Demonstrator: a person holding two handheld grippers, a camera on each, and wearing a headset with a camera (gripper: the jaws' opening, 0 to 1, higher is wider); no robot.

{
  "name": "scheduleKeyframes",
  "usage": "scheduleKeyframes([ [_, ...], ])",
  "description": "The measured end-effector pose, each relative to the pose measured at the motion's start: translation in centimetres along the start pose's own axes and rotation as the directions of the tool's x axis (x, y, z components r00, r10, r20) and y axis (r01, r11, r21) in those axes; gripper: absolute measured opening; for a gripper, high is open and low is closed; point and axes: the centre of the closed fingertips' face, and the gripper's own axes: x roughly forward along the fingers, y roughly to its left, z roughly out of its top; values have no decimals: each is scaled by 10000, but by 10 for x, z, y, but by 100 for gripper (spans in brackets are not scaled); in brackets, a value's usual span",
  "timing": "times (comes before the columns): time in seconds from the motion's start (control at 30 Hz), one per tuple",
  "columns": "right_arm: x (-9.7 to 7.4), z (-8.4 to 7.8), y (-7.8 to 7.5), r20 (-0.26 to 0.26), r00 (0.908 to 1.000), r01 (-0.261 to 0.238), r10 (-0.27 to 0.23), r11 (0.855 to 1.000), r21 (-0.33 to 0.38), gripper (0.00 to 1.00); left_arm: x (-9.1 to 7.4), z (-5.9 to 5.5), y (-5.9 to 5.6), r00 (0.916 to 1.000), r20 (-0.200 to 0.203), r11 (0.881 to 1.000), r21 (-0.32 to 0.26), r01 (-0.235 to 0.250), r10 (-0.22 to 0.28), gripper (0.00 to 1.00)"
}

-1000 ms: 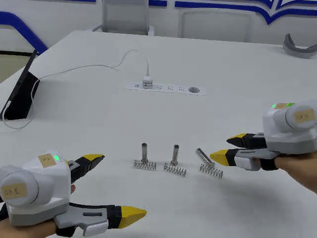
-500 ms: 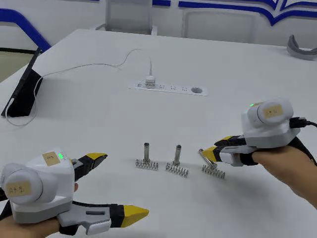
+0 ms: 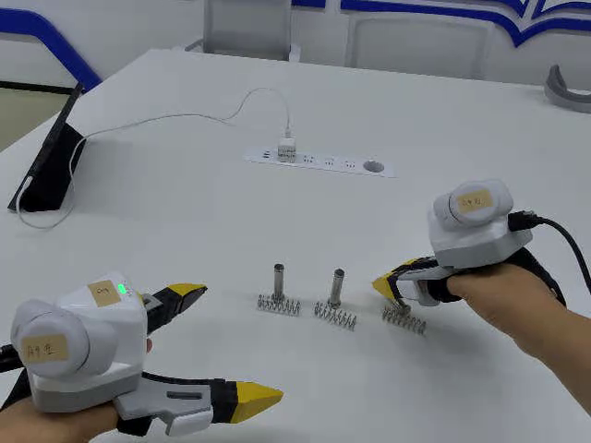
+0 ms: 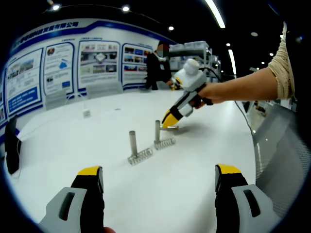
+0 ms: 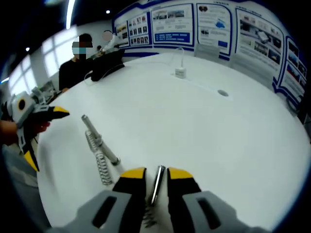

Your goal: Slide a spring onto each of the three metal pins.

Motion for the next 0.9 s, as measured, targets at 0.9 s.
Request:
scheduleKeyframes([
  [0.9,10,-7,-5,-1159,9931,165,-184,9997,-173,10,-1,-5,2,10000,-50,9999,-99,-36,36,96],
])
